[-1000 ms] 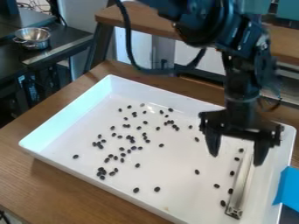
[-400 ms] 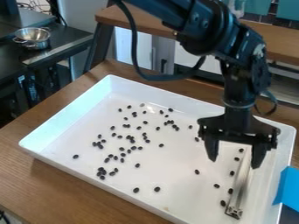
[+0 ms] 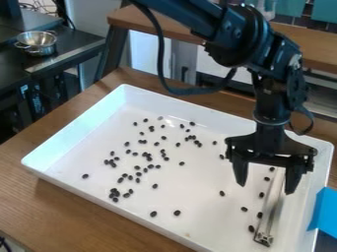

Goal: Sweep into pile

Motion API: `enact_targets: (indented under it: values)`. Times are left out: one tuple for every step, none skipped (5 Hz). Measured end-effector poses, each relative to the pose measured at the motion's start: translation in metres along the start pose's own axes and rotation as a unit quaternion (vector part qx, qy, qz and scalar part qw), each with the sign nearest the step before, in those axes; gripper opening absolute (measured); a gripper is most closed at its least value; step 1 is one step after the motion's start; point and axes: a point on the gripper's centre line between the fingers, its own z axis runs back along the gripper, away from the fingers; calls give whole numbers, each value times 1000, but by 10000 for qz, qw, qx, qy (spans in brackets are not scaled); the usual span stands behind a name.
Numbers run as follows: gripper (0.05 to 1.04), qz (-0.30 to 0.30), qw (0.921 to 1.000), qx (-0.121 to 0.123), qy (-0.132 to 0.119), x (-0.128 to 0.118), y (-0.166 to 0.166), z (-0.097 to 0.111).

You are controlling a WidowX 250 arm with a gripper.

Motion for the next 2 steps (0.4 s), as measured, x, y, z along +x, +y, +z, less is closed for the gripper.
enact_targets:
  values:
    - [1000,64,10000,-14,-45,5,-3,-1]
    - [1000,36,10000,11,-39,4,-5,-9]
